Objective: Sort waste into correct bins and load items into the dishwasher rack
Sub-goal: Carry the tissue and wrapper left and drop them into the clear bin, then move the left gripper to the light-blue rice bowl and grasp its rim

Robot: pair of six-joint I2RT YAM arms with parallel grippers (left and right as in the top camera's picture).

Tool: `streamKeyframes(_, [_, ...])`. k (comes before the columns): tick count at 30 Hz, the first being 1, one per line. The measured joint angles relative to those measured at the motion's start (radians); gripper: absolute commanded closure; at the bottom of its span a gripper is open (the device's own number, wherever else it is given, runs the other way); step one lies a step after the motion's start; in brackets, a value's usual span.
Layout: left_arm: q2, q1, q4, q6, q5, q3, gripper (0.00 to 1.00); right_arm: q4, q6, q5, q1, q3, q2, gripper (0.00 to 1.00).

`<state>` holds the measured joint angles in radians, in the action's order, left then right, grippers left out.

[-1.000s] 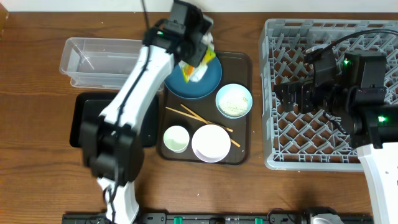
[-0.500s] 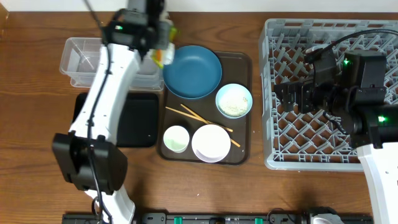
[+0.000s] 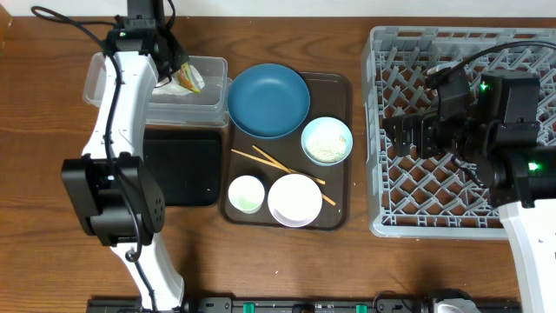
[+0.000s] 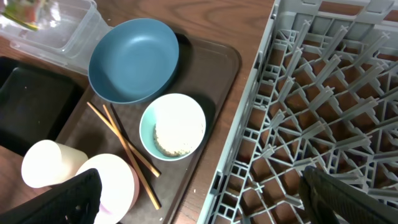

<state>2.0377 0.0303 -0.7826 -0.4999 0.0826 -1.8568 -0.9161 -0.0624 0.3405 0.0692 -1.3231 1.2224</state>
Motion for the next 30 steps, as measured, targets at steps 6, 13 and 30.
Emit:
streamKeyframes(6, [0.003, -0.001, 0.001, -0.043, -0.005, 0.002, 0.43, 0.0, 0.0, 0.0, 0.0, 0.0, 0.0, 0.01])
streamKeyframes(13, [-0.017, -0.001, 0.001, 0.009, -0.035, 0.002, 0.3, 0.0, 0.0, 0.0, 0.0, 0.0, 0.0, 0.01])
streamKeyframes(30, [-0.331, -0.114, -0.328, 0.43, -0.381, 0.004, 0.26, 0.006, 0.0, 0.001, 0.0, 0.0, 0.0, 0.01])
